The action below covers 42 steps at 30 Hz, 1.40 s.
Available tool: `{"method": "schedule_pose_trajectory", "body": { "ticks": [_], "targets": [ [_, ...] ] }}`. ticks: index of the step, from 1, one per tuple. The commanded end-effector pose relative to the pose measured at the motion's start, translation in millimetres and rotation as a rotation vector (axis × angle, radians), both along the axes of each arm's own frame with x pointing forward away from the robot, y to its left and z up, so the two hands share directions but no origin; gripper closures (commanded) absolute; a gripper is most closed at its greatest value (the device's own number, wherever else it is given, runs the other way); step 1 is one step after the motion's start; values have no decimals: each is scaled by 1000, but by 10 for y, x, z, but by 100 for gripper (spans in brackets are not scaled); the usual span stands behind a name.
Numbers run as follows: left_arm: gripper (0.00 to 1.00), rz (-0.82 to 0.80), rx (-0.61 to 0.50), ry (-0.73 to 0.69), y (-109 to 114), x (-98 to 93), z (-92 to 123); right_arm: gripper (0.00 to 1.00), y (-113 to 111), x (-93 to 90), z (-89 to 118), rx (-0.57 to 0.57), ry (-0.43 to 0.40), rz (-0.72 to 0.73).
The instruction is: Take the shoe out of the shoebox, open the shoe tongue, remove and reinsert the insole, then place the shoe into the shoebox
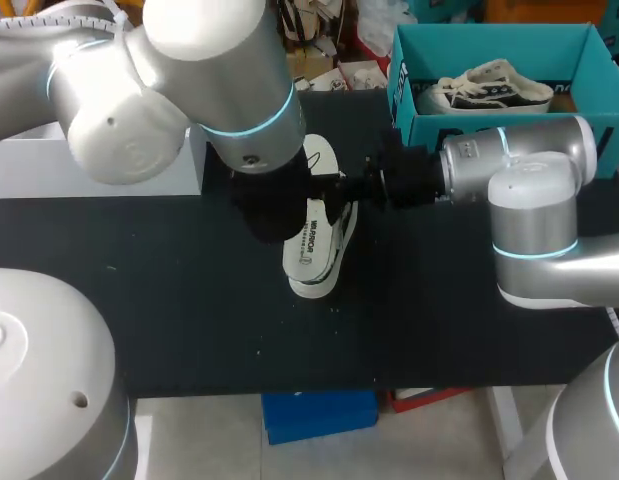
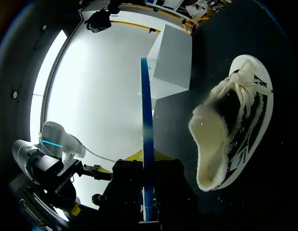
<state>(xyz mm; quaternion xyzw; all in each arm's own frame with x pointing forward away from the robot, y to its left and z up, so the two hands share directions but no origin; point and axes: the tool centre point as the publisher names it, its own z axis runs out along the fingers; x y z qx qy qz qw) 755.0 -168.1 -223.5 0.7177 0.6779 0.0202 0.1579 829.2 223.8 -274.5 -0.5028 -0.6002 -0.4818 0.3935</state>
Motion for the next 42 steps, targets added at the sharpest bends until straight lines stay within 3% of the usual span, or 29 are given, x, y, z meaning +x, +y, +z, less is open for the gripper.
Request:
{"method": "schedule_pose_trajectory", "body": {
  "ticks": [1, 4, 9, 19, 40, 42],
  "targets": [
    [0, 0, -14, -6, 56, -73, -47, 100, 8, -1, -4, 0, 0, -1],
    [0, -12, -94, 9, 77, -83, -70, 100, 8, -1, -4, 0, 0, -1],
    [0, -82, -519, 7, 189, -65, -1, 100, 8, -1, -4, 0, 0, -1],
    [0, -189, -1024, 27, 423, -60, 23, 100, 8, -1, -4, 0, 0, -1],
    [0, -178, -1009, 16, 426, -46, 11, 100, 8, -1, -4, 0, 0, -1],
    [0, -154, -1086, 52, 444, -34, -63, 100, 8, -1, -4, 0, 0, -1]
  ]
}}
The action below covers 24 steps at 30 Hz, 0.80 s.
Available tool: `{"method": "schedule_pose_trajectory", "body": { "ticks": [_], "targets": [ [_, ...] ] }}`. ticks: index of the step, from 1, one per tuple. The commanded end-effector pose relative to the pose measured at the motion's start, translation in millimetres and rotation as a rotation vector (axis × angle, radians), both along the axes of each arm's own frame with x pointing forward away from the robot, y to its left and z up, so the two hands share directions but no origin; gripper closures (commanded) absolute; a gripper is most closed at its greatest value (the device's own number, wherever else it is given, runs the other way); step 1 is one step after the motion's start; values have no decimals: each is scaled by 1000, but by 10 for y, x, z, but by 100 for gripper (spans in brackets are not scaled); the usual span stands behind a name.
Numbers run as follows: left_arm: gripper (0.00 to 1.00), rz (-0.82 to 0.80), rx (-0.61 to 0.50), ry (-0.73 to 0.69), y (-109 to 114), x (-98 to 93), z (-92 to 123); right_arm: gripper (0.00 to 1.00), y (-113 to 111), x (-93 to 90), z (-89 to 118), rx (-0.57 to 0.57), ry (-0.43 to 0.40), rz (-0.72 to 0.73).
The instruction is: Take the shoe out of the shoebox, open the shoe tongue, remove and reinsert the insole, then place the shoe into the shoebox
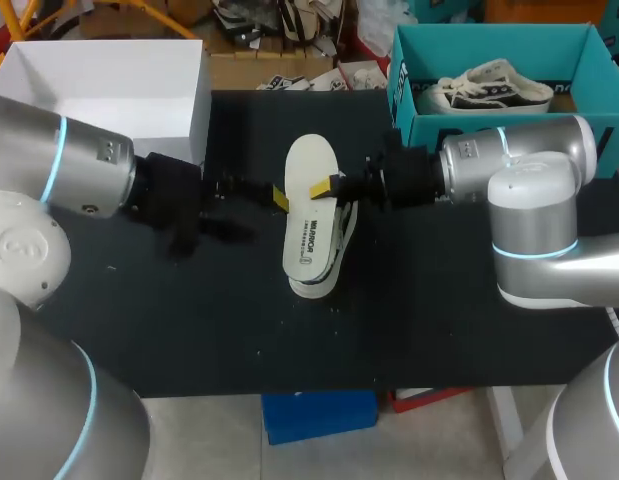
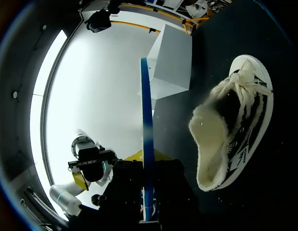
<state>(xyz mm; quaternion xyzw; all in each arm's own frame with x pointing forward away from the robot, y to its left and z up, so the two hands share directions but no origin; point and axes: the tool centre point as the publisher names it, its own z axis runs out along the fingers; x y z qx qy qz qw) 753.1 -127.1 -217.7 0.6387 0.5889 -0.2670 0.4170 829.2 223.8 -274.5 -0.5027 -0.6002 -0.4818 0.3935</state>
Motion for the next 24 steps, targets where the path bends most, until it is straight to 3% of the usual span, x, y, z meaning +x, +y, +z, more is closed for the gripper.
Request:
{"method": "schedule_pose_trajectory", "body": {
  "ticks": [1, 4, 11, 24],
  "targets": [
    [0, -27, -297, 34, 51, -3, -152, 100, 8, -1, -4, 0, 0, -1],
    [0, -14, -384, 106, 90, 33, -222, 100, 8, -1, -4, 0, 0, -1],
    [0, -5, -452, 87, 128, 137, -258, 100, 8, -1, -4, 0, 0, -1],
    [0, 16, -486, 28, 42, 413, -404, 100, 8, -1, -4, 0, 0, -1]
  ]
}}
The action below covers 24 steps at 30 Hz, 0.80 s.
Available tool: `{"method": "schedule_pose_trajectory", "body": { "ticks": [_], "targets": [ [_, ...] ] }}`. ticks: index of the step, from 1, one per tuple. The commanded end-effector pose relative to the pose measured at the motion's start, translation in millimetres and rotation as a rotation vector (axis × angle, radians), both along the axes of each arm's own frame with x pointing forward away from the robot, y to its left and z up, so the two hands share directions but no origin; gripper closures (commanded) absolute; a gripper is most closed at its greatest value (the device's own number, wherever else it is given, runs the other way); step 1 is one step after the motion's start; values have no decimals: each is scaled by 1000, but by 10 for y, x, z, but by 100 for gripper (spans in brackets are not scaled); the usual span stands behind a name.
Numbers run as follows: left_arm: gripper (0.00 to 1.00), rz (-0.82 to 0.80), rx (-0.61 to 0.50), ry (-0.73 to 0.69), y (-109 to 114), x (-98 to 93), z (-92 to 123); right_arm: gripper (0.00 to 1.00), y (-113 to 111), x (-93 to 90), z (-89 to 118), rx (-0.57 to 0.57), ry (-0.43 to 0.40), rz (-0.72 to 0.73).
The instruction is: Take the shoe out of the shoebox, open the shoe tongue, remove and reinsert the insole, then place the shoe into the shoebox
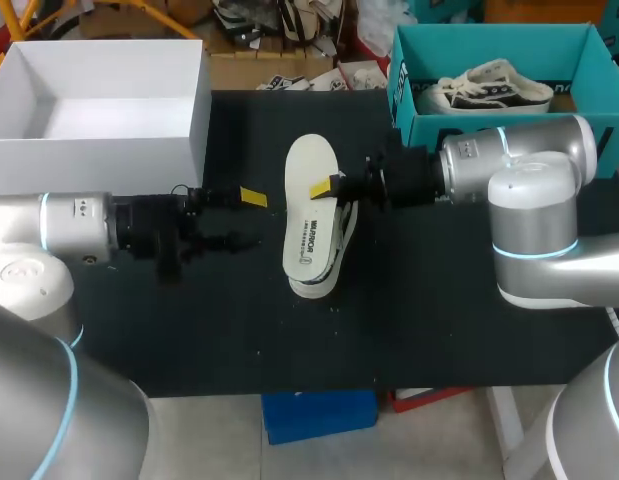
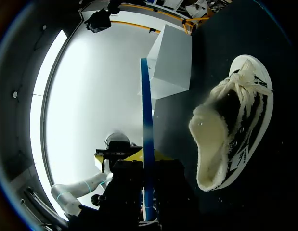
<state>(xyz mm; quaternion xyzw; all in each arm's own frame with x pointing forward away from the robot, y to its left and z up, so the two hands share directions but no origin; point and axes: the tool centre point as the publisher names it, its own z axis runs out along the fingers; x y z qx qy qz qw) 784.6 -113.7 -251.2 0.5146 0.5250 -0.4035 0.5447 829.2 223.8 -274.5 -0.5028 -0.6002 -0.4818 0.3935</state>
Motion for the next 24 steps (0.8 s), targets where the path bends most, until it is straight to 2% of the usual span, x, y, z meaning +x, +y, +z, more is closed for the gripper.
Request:
{"method": "schedule_pose_trajectory", "body": {
  "ticks": [1, 5, 7, 8, 9, 11, 12, 14, 19, 24],
  "targets": [
    [0, 1, -23, -10, -103, 123, -81, 100, 8, -1, -4, 0, 0, -1],
    [0, 9, -36, -19, -152, 218, -116, 100, 8, -1, -4, 0, 0, -1],
    [17, 8, -36, -20, -187, 269, -142, 100, 8, -1, -4, 0, 0, -1],
    [13, 6, -39, -22, -205, 293, -148, 100, 8, -1, -4, 0, 0, -1],
    [18, 0, -37, -31, -225, 318, -155, 100, 8, -1, -4, 0, 0, -1],
    [40, -3, -40, -36, -267, 359, -172, 100, 8, -1, -4, 0, 0, -1],
    [44, -3, -41, -37, -286, 390, -188, 100, 8, -1, -4, 0, 0, -1],
    [41, -13, -47, -44, -327, 437, -211, 100, 8, -1, -4, 0, 0, -1],
    [51, -42, -66, -55, -446, 521, -252, 100, 8, -1, -4, 0, 0, -1],
    [49, -72, -72, -60, -565, 582, -284, 100, 8, -1, -4, 0, 0, -1]
  ]
}}
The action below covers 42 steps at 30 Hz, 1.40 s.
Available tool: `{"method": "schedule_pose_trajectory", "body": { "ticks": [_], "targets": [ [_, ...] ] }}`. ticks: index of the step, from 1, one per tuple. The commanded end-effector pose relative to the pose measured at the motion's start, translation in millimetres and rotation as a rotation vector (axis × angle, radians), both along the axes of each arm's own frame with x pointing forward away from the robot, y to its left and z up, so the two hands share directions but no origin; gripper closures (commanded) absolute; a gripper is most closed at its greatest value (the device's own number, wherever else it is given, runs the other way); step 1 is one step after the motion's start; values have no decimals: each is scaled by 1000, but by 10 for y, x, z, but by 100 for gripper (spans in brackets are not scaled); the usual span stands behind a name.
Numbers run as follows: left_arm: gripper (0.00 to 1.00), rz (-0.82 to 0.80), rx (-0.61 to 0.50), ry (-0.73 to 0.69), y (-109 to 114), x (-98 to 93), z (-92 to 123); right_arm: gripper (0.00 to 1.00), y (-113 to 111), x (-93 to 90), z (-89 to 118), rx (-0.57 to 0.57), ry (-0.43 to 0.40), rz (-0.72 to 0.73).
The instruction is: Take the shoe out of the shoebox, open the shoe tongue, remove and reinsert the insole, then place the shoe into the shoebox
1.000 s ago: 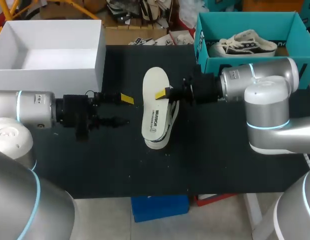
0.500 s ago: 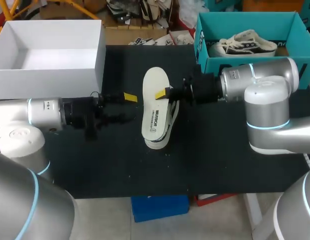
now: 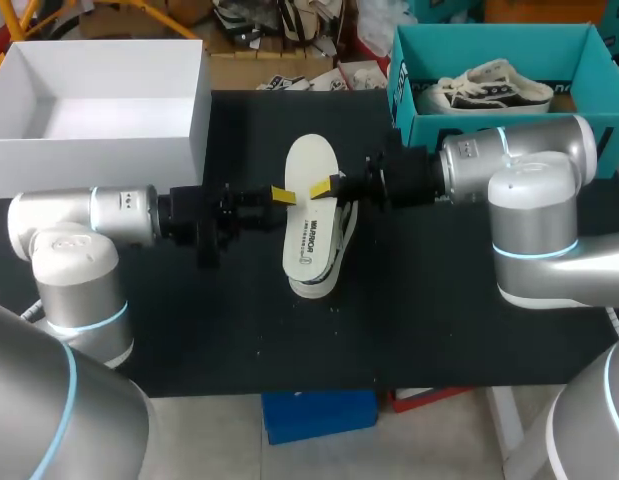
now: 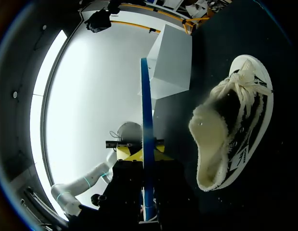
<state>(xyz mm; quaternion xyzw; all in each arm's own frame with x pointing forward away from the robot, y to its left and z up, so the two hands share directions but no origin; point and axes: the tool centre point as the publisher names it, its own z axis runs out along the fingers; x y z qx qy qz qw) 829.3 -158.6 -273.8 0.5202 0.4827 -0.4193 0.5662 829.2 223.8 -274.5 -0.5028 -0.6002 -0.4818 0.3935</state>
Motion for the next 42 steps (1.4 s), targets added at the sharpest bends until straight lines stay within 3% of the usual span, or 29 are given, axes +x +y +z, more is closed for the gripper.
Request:
{"method": "schedule_pose_trajectory", "body": {
  "ticks": [1, 9, 11, 26, 36, 42],
  "targets": [
    [48, -26, -5, -4, -134, 149, -64, 100, 8, -1, -4, 0, 0, -1],
    [58, -69, -32, -44, -234, 196, -24, 100, 8, -1, -4, 0, 0, -1],
    [69, -79, -39, -54, -239, 178, -21, 100, 8, -1, -4, 0, 0, -1],
    [70, -114, -56, -55, -202, -81, -38, 100, 8, -1, -4, 0, 0, -1],
    [69, -129, -55, -66, -264, -39, 32, 100, 8, -1, -4, 0, 0, -1],
    [82, -143, -54, -72, -316, -32, 43, 100, 8, -1, -4, 0, 0, -1]
  ]
}}
